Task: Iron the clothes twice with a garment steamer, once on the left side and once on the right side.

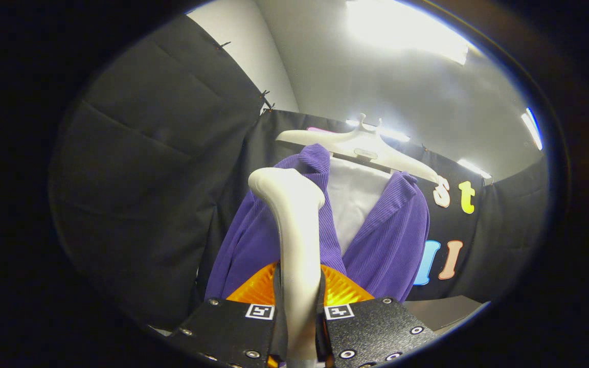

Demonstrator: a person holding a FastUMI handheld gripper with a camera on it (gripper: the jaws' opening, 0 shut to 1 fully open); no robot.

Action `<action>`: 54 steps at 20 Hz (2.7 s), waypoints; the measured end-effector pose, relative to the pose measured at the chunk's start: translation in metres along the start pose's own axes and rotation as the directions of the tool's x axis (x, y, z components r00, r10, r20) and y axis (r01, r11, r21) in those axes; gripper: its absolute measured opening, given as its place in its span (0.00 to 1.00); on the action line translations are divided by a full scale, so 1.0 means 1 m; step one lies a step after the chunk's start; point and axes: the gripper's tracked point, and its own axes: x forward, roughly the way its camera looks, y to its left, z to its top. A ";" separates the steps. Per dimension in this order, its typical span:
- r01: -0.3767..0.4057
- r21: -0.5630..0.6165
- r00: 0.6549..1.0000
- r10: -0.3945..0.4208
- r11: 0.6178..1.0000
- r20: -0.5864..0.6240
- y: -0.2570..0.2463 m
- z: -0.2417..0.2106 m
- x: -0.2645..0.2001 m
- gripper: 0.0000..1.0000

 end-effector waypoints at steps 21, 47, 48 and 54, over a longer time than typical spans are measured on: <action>-0.131 -0.098 0.960 0.101 0.986 -0.262 0.044 -0.175 -0.043 0.21; -0.239 0.035 0.782 0.214 0.970 -0.585 0.068 -0.338 -0.164 0.21; -0.233 0.051 0.777 0.217 0.971 -0.591 0.063 -0.340 -0.173 0.21; -0.124 0.119 0.771 0.171 0.985 -0.614 0.004 -0.320 -0.222 0.22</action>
